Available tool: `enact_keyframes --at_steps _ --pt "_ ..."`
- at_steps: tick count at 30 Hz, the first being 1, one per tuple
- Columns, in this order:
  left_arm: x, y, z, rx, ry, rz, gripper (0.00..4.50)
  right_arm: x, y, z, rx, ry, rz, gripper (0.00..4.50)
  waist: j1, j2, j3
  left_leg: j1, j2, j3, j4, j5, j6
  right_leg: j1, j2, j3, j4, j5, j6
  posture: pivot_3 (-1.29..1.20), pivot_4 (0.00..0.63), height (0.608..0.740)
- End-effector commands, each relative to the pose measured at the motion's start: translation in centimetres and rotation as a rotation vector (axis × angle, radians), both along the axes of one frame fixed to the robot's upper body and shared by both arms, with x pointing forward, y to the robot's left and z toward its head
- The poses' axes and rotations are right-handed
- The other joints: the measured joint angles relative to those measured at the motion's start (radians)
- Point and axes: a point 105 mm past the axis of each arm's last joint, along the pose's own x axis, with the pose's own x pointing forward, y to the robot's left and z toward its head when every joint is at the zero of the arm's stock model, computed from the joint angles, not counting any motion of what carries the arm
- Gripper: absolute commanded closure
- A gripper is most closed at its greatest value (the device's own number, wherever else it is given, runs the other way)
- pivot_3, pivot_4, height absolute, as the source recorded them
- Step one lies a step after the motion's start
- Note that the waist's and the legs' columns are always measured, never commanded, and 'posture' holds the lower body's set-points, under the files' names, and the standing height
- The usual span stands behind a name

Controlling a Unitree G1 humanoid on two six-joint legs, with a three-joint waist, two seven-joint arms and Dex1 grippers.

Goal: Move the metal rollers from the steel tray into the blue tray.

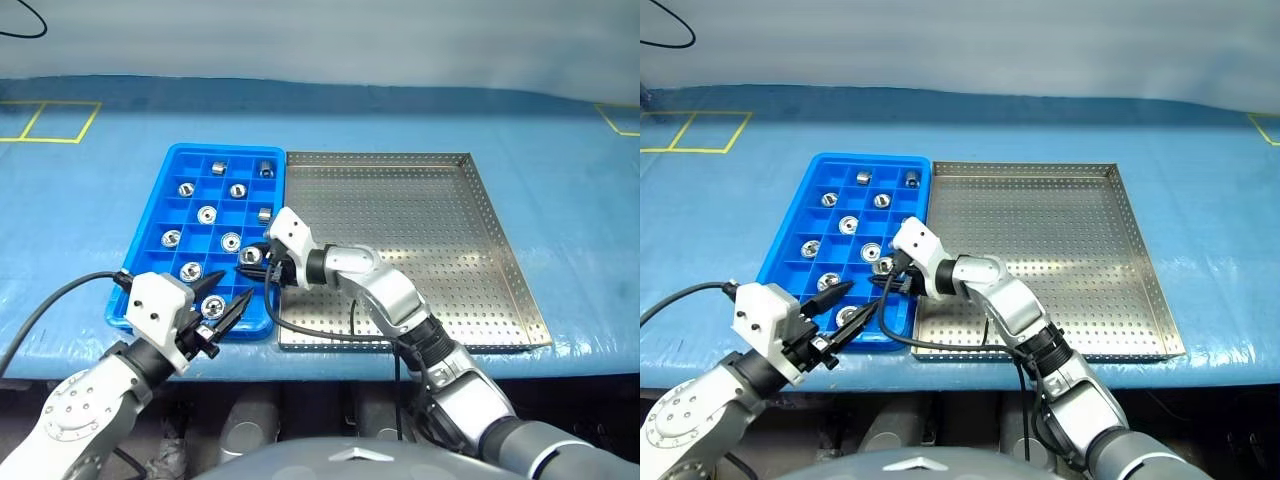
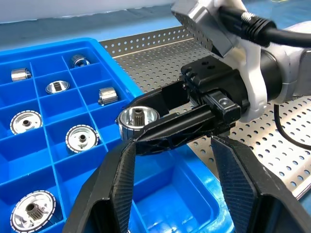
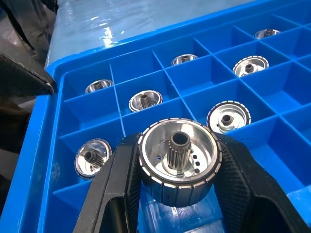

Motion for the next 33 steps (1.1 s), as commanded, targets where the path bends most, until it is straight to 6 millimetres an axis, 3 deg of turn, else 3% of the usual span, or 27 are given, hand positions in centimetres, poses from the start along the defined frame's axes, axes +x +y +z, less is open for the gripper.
enact_keyframes --at_steps 1,6,10,13,16,18,24,29,33 --pt "0.0 -0.6 0.8 0.01 -0.039 -0.029 1.79 0.3 -0.1 0.3 0.014 -0.006 -0.011 2.05 -0.002 0.0 0.0 0.0 0.0 0.0 0.0 0.0 0.0 0.0 0.0 0.0 0.0 0.0 0.0 0.12 0.15 0.74" --pt "0.4 -0.9 0.7 0.006 -0.04 -0.047 1.79 0.5 -0.5 1.8 0.064 -0.082 -0.033 0.57 -0.003 0.0 0.0 0.0 0.0 0.0 0.0 0.0 0.0 0.0 0.0 0.0 0.0 0.0 0.0 0.09 0.15 0.74" --pt "0.8 -1.2 0.7 -0.003 -0.044 -0.065 1.79 1.0 -1.2 3.2 0.104 -0.116 -0.079 0.57 -0.008 0.0 0.0 0.0 0.0 0.0 0.0 0.0 0.0 0.0 0.0 0.0 0.0 0.0 0.0 0.07 0.15 0.74" --pt "1.3 -1.9 0.8 -0.018 -0.062 -0.095 1.79 2.4 -2.8 5.3 0.167 -0.191 -0.213 0.57 -0.011 0.0 0.0 0.0 0.0 0.0 0.0 0.0 0.0 0.0 0.0 0.0 0.0 0.0 0.0 0.06 0.15 0.74" --pt "2.9 -3.8 1.3 -0.083 -0.113 -0.134 1.79 5.3 -7.4 6.5 0.172 -0.304 -0.5 0.57 -0.008 0.0 0.0 0.0 0.0 0.0 0.0 0.0 0.0 0.0 0.0 0.0 0.0 0.0 0.0 0.04 0.15 0.74" --pt "4.0 -5.2 1.2 -0.105 -0.136 -0.156 1.79 6.2 -10.3 6.1 0.135 -0.329 -0.635 0.57 -0.007 -0.001 -0.001 0.0 -0.001 0.0 0.001 0.0 0.0 0.001 -0.001 0.0 0.0 0.001 0.001 0.0 0.15 0.74" --pt "7.5 -7.3 1.1 -0.09 -0.2 -0.141 1.79 6.4 -15.6 3.7 -0.043 -0.343 -0.797 0.57 -0.048 -0.001 -0.001 0.0 -0.002 0.002 0.0 0.0 0.001 0.0 -0.001 0.003 -0.001 0.001 0.002 -0.11 0.15 0.74" --pt "9.8 -7.5 1.3 -0.095 -0.252 -0.088 1.79 5.3 -19.3 3.0 -0.104 -0.309 -0.849 0.57 -0.087 0.0 -0.001 0.0 0.0 0.003 0.0 -0.003 0.005 0.0 0.001 0.004 -0.001 0.004 0.006 -0.19 0.15 0.74" --pt "10.4 -7.6 1.1 -0.08 -0.259 -0.1 1.79 4.0 -20.9 2.5 -0.141 -0.281 -0.822 0.57 -0.11 0.0 -0.001 0.0 0.0 0.004 0.001 -0.005 0.008 0.0 0.0 0.005 -0.001 0.004 0.007 -0.23 0.15 0.74"
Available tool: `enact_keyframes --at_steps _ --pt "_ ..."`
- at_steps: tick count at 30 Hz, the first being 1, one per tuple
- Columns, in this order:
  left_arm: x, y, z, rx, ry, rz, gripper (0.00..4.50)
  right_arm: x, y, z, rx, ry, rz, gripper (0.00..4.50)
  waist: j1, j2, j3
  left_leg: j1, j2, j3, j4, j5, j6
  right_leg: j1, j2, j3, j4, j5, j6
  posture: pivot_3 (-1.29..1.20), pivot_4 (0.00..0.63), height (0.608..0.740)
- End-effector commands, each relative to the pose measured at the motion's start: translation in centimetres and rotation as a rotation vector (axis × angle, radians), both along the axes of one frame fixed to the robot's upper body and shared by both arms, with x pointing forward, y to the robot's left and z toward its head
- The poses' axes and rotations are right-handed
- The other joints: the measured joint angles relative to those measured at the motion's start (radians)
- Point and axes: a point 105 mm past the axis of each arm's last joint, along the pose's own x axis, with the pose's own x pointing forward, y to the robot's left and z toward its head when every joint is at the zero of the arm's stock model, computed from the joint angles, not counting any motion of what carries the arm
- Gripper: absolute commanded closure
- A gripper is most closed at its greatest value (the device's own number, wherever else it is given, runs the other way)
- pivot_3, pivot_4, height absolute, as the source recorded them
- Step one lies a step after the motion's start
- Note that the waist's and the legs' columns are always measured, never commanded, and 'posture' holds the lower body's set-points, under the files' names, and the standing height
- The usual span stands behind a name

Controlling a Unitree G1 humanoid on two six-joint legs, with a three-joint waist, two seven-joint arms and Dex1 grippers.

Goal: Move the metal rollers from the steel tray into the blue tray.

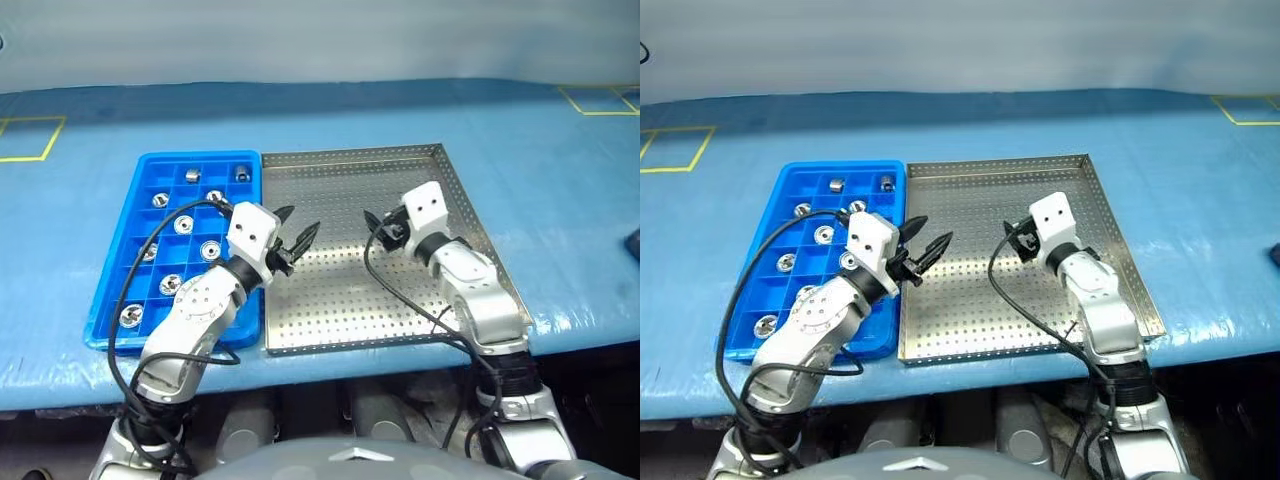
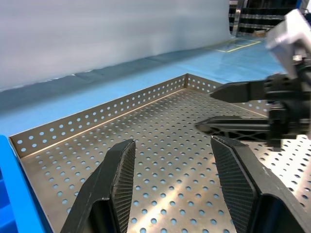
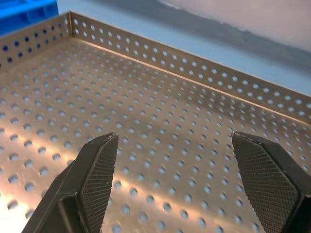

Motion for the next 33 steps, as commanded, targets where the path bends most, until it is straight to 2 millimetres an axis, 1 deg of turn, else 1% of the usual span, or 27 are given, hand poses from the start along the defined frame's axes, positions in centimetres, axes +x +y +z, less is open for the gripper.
enact_keyframes --at_steps 1,4,7,9,12,17,19,22,25,28,29,31,33 --pt "0.1 -0.4 1.0 -0.007 -0.058 -0.023 1.79 -1.0 -1.0 1.4 0.029 -0.021 0.031 0.57 -0.012 0.0 0.0 0.0 0.0 0.001 0.0 0.0 0.0 0.0 0.0 0.001 0.0 0.0 0.0 -0.23 0.15 0.74" --pt "0.2 -0.5 0.9 -0.008 -0.056 -0.029 1.79 -1.6 -2.1 1.3 0.068 0.0 0.026 0.57 -0.025 0.0 0.0 0.0 0.0 0.001 0.001 -0.001 0.001 0.0 0.0 0.001 0.0 0.001 0.001 -0.24 0.15 0.74" --pt "0.3 -0.4 0.9 -0.002 -0.059 -0.031 1.79 -1.9 -2.8 1.3 0.064 0.006 0.015 0.02 -0.036 0.0 0.0 0.0 0.0 0.002 0.002 -0.001 0.001 0.0 0.0 0.002 0.0 0.001 0.002 -0.25 0.15 0.74" --pt "0.5 -0.3 0.8 -0.003 -0.058 -0.031 1.79 -1.6 -3.1 1.3 0.056 -0.005 -0.012 0.02 -0.044 0.0 0.0 0.0 0.0 0.002 0.002 -0.001 0.001 0.0 0.0 0.003 0.0 0.001 0.002 -0.25 0.15 0.74" --pt "0.6 -0.3 0.4 -0.002 -0.048 -0.042 1.79 -1.5 -3.0 1.3 0.029 -0.008 -0.008 0.02 -0.054 0.0 0.0 0.0 0.0 0.003 0.003 -0.001 0.001 0.0 0.0 0.003 0.001 0.002 0.003 -0.26 0.15 0.74" --pt "0.5 -0.5 -0.4 -0.01 -0.011 -0.08 1.79 -1.6 -3.0 1.6 0.056 -0.027 -0.019 0.02 -0.063 0.0 0.0 0.0 0.0 0.003 0.003 -0.001 0.002 0.0 0.0 0.004 0.0 0.002 0.004 -0.26 0.15 0.74" --pt "0.6 -0.5 -0.8 0.015 -0.002 -0.083 1.79 -1.5 -2.9 1.7 0.056 -0.034 -0.024 0.02 -0.065 0.0 0.0 0.0 0.0 0.003 0.003 -0.001 0.002 0.0 0.0 0.004 0.0 0.002 0.004 -0.27 0.15 0.74" --pt "0.2 -0.8 -1.3 0.035 0.022 -0.14 1.79 -1.6 -2.6 1.9 0.058 -0.043 -0.017 0.02 -0.07 0.0 0.0 0.0 0.0 0.003 0.003 -0.001 0.002 0.0 0.0 0.004 0.0 0.002 0.004 -0.28 0.15 0.74" --pt "-0.3 -1.2 -1.6 0.08 0.034 -0.201 1.26 -1.7 -2.5 2.1 0.063 -0.057 -0.016 0.0 -0.077 0.0 0.0 0.0 0.0 0.003 0.003 -0.001 0.002 0.0 0.0 0.004 0.0 0.002 0.004 -0.29 0.15 0.74" --pt "-0.2 -1.2 -1.5 0.112 0.02 -0.209 0.25 -1.8 -2.4 2.2 0.066 -0.065 -0.014 0.0 -0.082 0.0 0.0 0.0 0.0 0.003 0.003 -0.001 0.002 0.0 0.0 0.004 0.0 0.002 0.004 -0.29 0.15 0.74" --pt "0.2 -1.0 -1.4 0.118 0.015 -0.187 0.03 -1.8 -2.3 2.2 0.067 -0.067 -0.011 0.0 -0.083 0.0 0.0 0.0 0.0 0.003 0.003 -0.001 0.002 0.0 0.0 0.004 0.0 0.002 0.004 -0.29 0.15 0.74" --pt "0.6 -0.7 -1.5 0.131 0.014 -0.157 0.03 -1.9 -2.1 2.2 0.07 -0.071 -0.004 0.0 -0.088 0.0 0.0 0.0 0.0 0.003 0.003 -0.001 0.002 0.0 0.0 0.004 0.0 0.003 0.004 -0.3 0.15 0.74" --pt "0.7 -0.8 -1.6 0.137 0.023 -0.162 0.03 -2.0 -1.8 2.2 0.073 -0.072 0.012 0.0 -0.094 0.0 0.0 0.0 0.0 0.003 0.003 -0.001 0.002 0.0 0.0 0.004 0.0 0.003 0.005 -0.3 0.15 0.74"
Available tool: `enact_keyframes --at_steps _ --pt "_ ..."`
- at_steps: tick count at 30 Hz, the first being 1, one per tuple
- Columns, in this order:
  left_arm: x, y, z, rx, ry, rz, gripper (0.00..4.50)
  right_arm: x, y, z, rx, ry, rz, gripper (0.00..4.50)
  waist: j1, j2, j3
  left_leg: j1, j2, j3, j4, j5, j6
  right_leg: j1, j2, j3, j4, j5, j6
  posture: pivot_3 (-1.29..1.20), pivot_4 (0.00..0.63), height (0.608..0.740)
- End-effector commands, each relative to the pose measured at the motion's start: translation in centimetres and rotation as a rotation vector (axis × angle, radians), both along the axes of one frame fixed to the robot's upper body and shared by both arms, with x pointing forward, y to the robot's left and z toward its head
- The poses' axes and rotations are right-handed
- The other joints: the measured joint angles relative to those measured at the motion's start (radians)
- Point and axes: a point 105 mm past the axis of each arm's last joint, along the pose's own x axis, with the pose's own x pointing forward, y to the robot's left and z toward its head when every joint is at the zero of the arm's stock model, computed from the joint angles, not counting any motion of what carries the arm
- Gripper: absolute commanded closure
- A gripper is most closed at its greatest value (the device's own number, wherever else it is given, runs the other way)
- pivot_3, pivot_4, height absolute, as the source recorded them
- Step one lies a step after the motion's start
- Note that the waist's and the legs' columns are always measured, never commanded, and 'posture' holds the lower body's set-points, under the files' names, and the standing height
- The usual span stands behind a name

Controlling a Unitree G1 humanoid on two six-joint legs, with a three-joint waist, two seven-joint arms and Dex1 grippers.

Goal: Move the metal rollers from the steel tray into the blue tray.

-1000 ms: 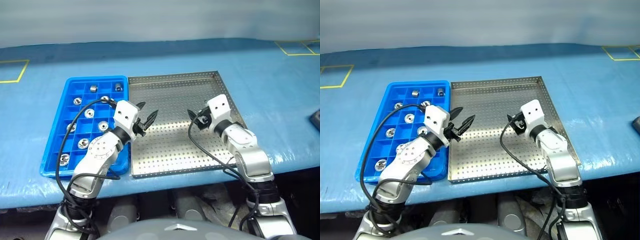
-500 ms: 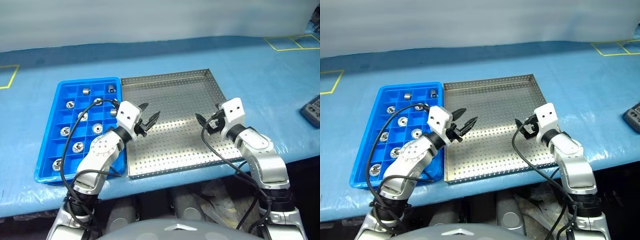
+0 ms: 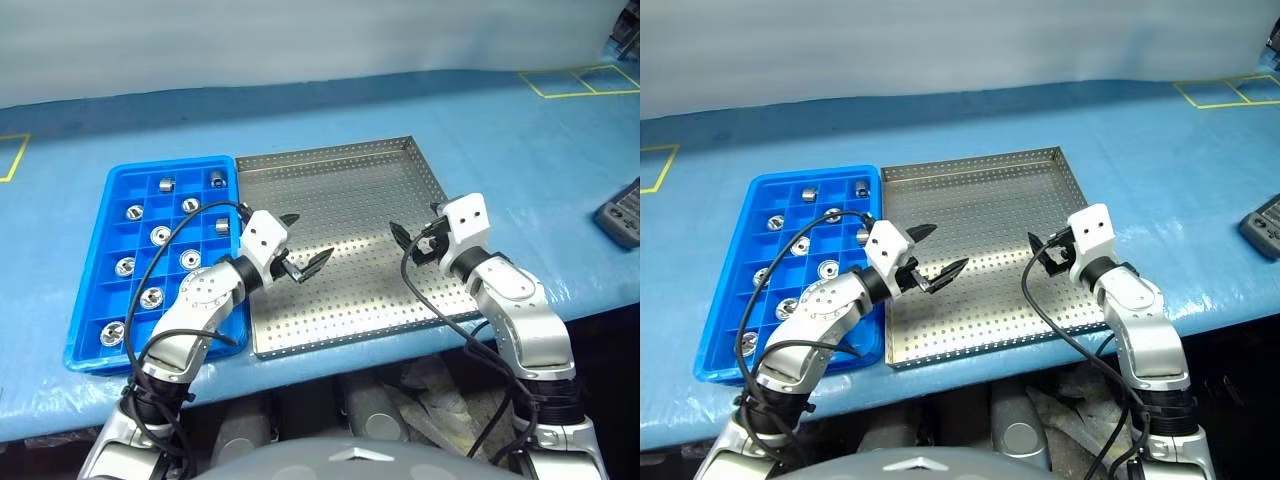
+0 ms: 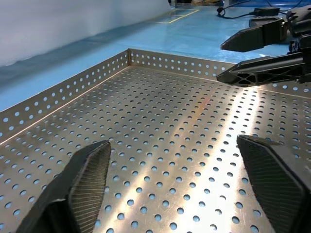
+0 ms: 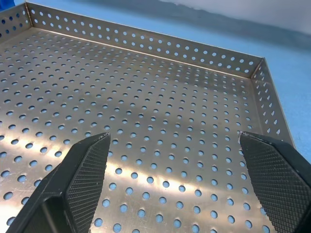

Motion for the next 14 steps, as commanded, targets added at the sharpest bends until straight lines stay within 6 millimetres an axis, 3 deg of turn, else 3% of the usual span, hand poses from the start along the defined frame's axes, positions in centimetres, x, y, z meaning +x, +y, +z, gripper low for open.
enact_keyframes --at_steps 1,14 --pt "0.0 -0.2 0.5 0.001 -0.012 -0.012 0.03 -0.5 0.8 1.6 0.009 -0.073 0.048 0.0 -0.008 0.0 0.0 0.0 0.0 0.0 0.0 0.0 0.0 0.0 0.0 0.0 0.0 0.0 0.0 -0.3 0.15 0.74" --pt "-1.3 -0.8 0.5 -0.008 -0.013 -0.089 0.03 -0.3 1.1 1.4 0.038 -0.081 0.082 0.0 -0.024 0.0 0.0 0.0 0.0 0.001 0.001 0.0 0.001 0.0 0.0 0.002 0.0 0.001 0.001 -0.27 0.15 0.74"
